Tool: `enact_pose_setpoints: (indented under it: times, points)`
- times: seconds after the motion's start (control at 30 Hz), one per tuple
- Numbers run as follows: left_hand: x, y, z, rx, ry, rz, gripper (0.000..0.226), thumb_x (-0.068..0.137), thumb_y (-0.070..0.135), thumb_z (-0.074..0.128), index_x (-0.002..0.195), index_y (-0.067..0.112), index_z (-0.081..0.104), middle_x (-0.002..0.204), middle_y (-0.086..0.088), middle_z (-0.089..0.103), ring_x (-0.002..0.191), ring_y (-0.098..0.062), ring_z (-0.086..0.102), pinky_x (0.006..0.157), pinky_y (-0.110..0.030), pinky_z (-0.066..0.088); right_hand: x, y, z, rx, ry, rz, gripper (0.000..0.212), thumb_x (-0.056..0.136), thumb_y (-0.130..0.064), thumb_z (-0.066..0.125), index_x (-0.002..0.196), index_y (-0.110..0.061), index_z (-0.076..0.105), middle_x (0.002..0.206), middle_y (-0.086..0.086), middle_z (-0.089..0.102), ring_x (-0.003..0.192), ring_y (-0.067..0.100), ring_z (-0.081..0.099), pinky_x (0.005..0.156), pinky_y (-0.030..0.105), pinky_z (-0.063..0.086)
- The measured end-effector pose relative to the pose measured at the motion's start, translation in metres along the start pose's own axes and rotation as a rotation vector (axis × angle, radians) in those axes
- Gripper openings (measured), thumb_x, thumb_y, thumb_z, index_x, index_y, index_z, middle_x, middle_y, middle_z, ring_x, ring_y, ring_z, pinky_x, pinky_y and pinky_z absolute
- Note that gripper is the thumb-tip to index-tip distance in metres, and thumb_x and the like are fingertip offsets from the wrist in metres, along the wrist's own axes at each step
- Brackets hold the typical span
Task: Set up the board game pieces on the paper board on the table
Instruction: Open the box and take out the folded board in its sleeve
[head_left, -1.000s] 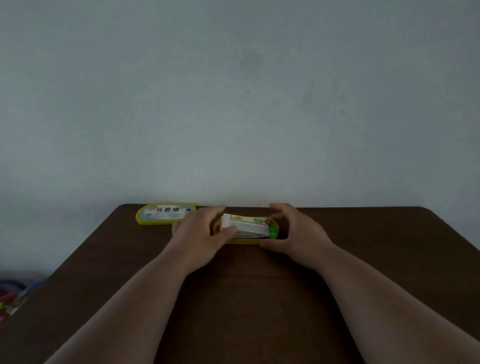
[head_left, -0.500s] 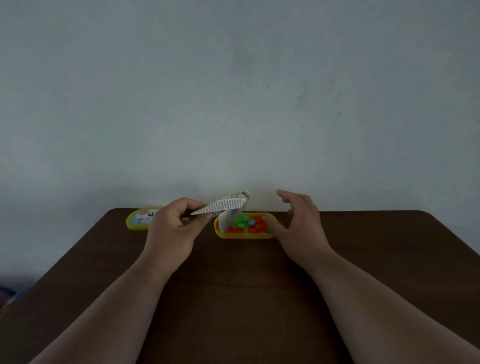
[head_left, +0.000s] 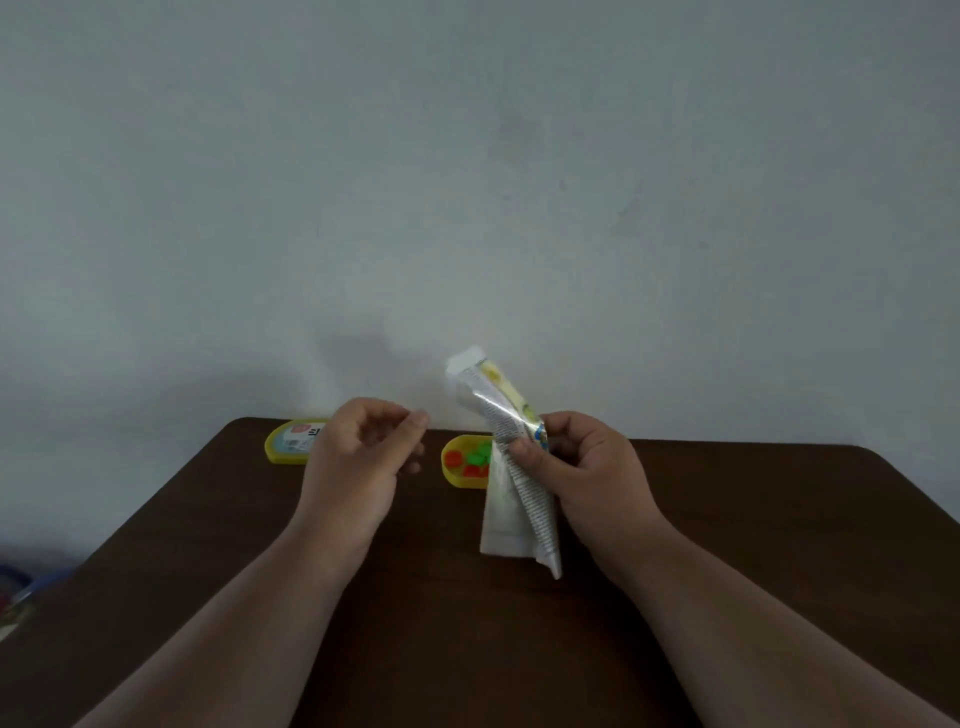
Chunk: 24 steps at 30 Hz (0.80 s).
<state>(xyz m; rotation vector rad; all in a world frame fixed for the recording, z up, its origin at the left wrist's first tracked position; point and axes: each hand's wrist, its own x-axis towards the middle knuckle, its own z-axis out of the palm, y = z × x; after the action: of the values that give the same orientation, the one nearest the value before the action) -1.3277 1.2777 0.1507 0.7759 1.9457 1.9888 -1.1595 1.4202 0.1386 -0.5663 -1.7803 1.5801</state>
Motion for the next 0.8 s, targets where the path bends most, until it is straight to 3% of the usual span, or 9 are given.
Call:
enact_pose_setpoints:
  times: [0.07, 0.17, 0.3, 0.37, 0.47, 0.57, 0.67, 0.8]
  points:
    - [-0.005, 0.000, 0.004, -0.055, -0.147, -0.031, 0.020, 0.101, 0.021, 0.066, 0.095, 0.003, 0.073, 0.079, -0.008, 0.075, 0.070, -0.021, 0.068, 0.066, -0.033, 0.059, 0.001, 0.001, 0.000, -0.071, 0.018, -0.003, 0.017, 0.098, -0.017, 0.074, 0.114, -0.020, 0.077, 0.099, -0.003, 0.082, 0.095, 0.014, 0.079, 0.080, 0.033, 0.064]
    - [-0.012, -0.004, 0.011, 0.009, -0.305, 0.000, 0.026, 0.104, 0.023, 0.060, 0.091, 0.014, 0.080, 0.084, -0.010, 0.077, 0.074, -0.017, 0.069, 0.066, -0.031, 0.057, 0.001, 0.002, 0.002, -0.234, 0.006, -0.069, 0.024, 0.103, -0.018, 0.065, 0.124, -0.027, 0.074, 0.106, -0.011, 0.081, 0.102, 0.006, 0.076, 0.091, 0.036, 0.061]
    - [-0.013, -0.004, 0.014, 0.090, -0.309, 0.040, 0.015, 0.099, 0.023, 0.069, 0.107, 0.016, 0.080, 0.095, -0.006, 0.080, 0.081, -0.007, 0.073, 0.070, -0.020, 0.056, -0.002, -0.001, 0.006, -0.293, -0.075, -0.077, 0.031, 0.108, -0.014, 0.053, 0.129, -0.031, 0.069, 0.115, -0.012, 0.079, 0.111, 0.007, 0.073, 0.097, 0.038, 0.056]
    - [-0.009, -0.008, 0.012, 0.113, -0.275, 0.035, 0.021, 0.096, 0.022, 0.073, 0.117, 0.021, 0.076, 0.103, 0.000, 0.080, 0.095, -0.006, 0.074, 0.081, -0.024, 0.058, -0.003, -0.001, 0.007, -0.214, -0.094, -0.030, 0.034, 0.108, -0.011, 0.048, 0.128, -0.030, 0.069, 0.117, -0.007, 0.078, 0.112, 0.011, 0.072, 0.099, 0.041, 0.056]
    - [-0.005, -0.009, 0.009, 0.100, -0.255, 0.003, 0.033, 0.095, 0.021, 0.076, 0.127, 0.022, 0.071, 0.113, 0.003, 0.079, 0.108, -0.008, 0.073, 0.092, -0.030, 0.058, -0.006, -0.005, 0.007, -0.120, -0.110, 0.017, 0.038, 0.108, -0.006, 0.043, 0.117, -0.027, 0.073, 0.108, -0.008, 0.079, 0.103, 0.004, 0.072, 0.085, 0.021, 0.056]
    - [-0.009, -0.004, 0.009, 0.071, -0.325, -0.047, 0.026, 0.094, 0.020, 0.076, 0.119, 0.021, 0.076, 0.104, -0.002, 0.081, 0.100, -0.016, 0.077, 0.085, -0.031, 0.061, -0.008, -0.009, 0.005, -0.046, -0.130, 0.025, 0.044, 0.108, -0.002, 0.039, 0.108, -0.027, 0.076, 0.100, -0.011, 0.080, 0.095, 0.000, 0.073, 0.076, 0.013, 0.055]
    - [-0.011, -0.004, 0.010, 0.077, -0.304, -0.041, 0.008, 0.093, 0.020, 0.078, 0.100, 0.020, 0.081, 0.092, -0.003, 0.081, 0.086, -0.018, 0.077, 0.079, -0.034, 0.059, -0.007, -0.009, 0.006, 0.053, -0.067, 0.036, 0.045, 0.107, -0.001, 0.039, 0.108, -0.020, 0.079, 0.104, -0.002, 0.081, 0.100, 0.009, 0.076, 0.085, 0.024, 0.060]
    - [-0.008, -0.004, 0.007, 0.099, -0.179, -0.042, 0.003, 0.093, 0.015, 0.075, 0.095, 0.013, 0.076, 0.070, 0.001, 0.069, 0.064, -0.008, 0.063, 0.065, -0.023, 0.053, -0.002, -0.003, 0.003, 0.167, 0.048, 0.102, 0.044, 0.107, -0.005, 0.042, 0.107, -0.023, 0.082, 0.110, 0.005, 0.080, 0.110, 0.023, 0.074, 0.105, 0.048, 0.056]
